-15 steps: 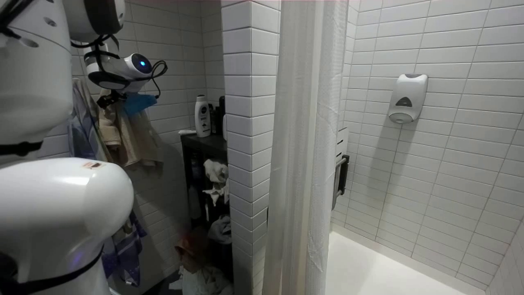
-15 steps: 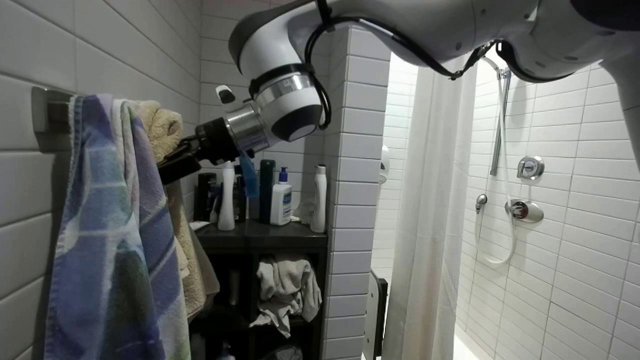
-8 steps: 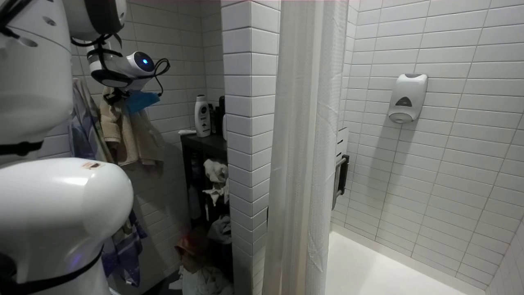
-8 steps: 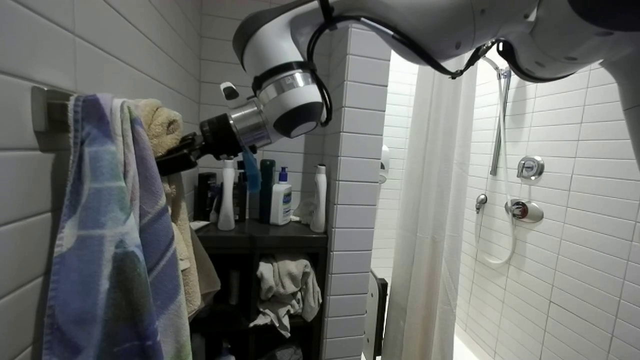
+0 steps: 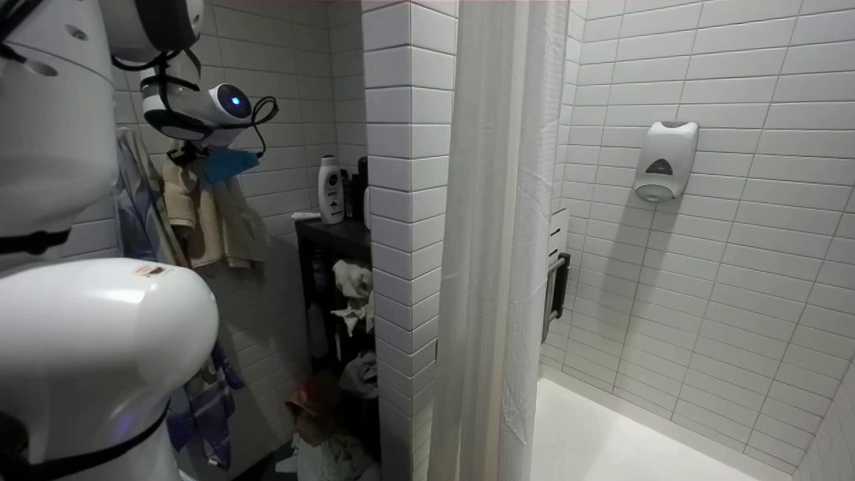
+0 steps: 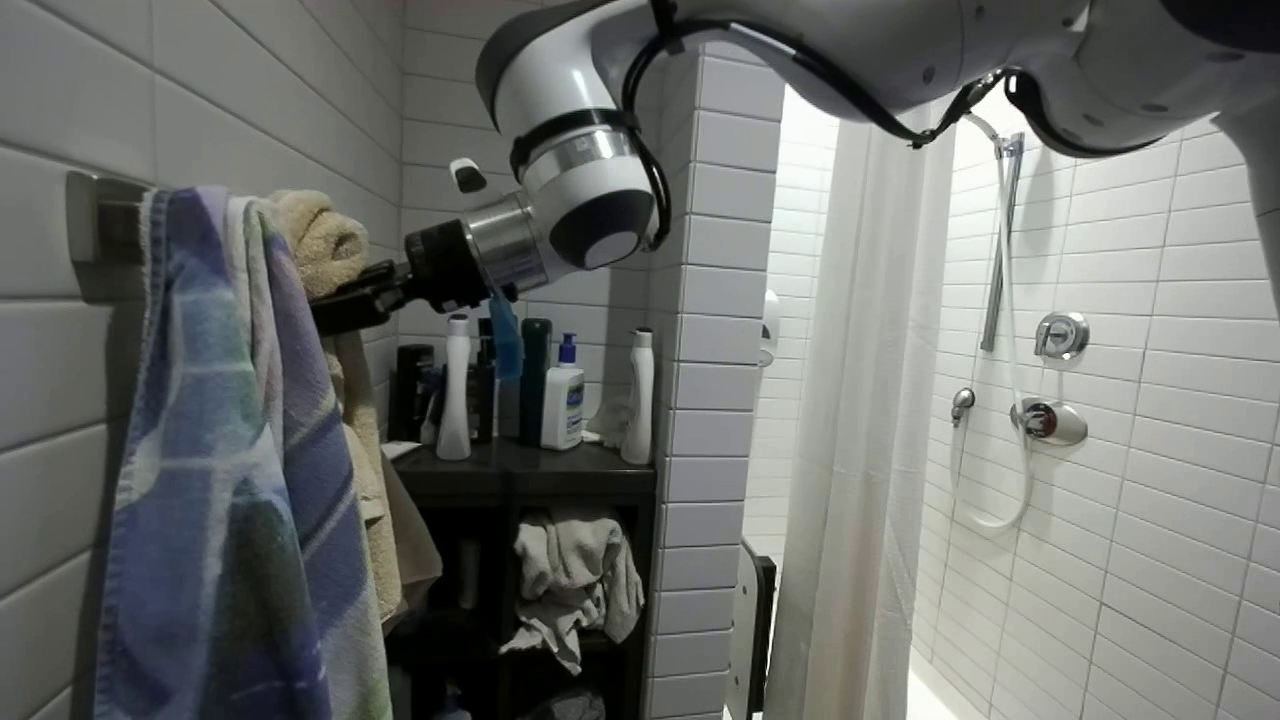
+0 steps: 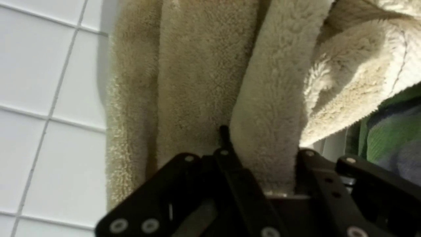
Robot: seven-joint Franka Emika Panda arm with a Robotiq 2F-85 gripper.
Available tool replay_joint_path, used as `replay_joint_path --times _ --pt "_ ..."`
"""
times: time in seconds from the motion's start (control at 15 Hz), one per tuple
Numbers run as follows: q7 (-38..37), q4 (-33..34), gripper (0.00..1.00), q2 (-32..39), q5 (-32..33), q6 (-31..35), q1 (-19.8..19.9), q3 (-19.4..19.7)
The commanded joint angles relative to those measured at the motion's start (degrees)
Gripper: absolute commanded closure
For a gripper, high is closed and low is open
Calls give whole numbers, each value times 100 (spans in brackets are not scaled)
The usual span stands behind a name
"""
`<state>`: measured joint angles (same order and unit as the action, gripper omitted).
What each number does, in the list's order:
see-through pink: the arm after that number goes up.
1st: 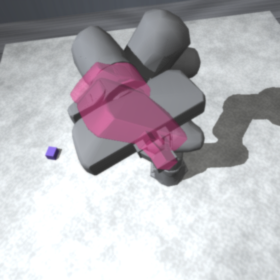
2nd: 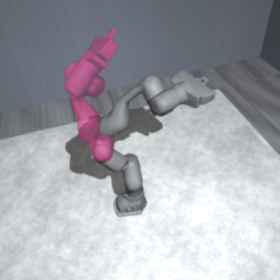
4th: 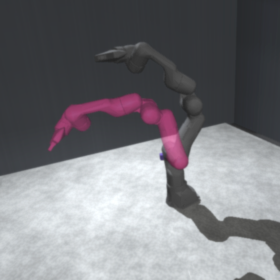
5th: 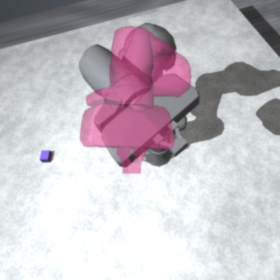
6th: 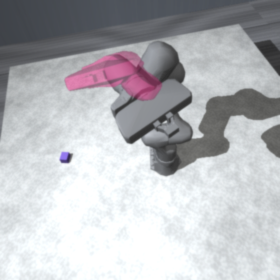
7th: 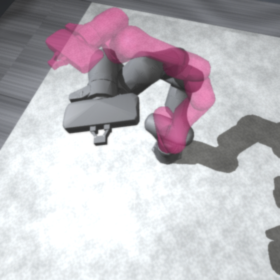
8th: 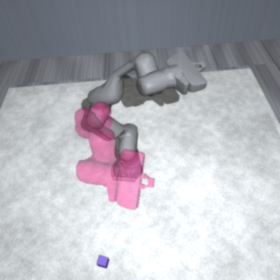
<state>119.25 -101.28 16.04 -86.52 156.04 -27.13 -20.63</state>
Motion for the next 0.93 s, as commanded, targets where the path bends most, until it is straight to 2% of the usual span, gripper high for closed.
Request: replay_joint_path --times 0.0,0.53,0.87 --pt "357 -379 92 -700 -690 131 66 -97" --pt "917 -1298 93 -1882 -2020 927 6 -90" --pt "1112 -1574 93 -2357 -2359 1158 -62 -92"
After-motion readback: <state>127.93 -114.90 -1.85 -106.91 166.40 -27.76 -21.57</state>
